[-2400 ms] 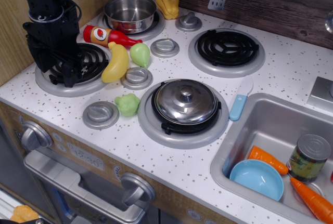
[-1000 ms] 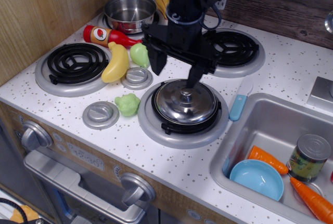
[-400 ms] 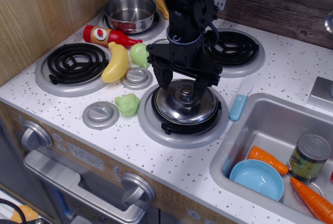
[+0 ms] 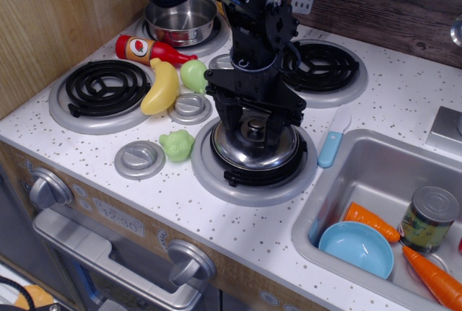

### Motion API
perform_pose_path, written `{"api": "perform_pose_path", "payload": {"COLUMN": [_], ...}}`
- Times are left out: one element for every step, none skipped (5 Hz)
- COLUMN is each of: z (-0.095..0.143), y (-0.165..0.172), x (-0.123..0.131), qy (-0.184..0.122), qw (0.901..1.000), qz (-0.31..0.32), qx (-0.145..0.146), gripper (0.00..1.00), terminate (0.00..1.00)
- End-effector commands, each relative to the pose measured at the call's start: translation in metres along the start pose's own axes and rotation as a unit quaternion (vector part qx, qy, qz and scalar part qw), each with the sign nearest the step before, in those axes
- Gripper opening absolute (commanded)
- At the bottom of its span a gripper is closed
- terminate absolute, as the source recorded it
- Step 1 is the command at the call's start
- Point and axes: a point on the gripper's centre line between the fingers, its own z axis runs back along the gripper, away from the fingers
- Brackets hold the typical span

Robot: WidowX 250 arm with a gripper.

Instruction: Put lid on pot or pan

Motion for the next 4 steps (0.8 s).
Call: {"api": "perform_pose_path", "payload": {"z": [0.003, 0.007, 0.014, 0.032], "y": [0.003, 0.002, 0.003, 0.025], "x": [0.007, 0.006, 0.008, 0.021], "qy": [-0.011, -0.008, -0.004, -0.017], "qw": [0.9999, 1.0, 0.9999, 0.9988], "qz": [0.002, 0.005, 0.006, 0.001], "qx": [-0.005, 0.0, 0.009, 0.045], "gripper": [0.0, 0.0, 0.0, 0.0], "terminate": [0.0, 0.0, 0.0, 0.0]}}
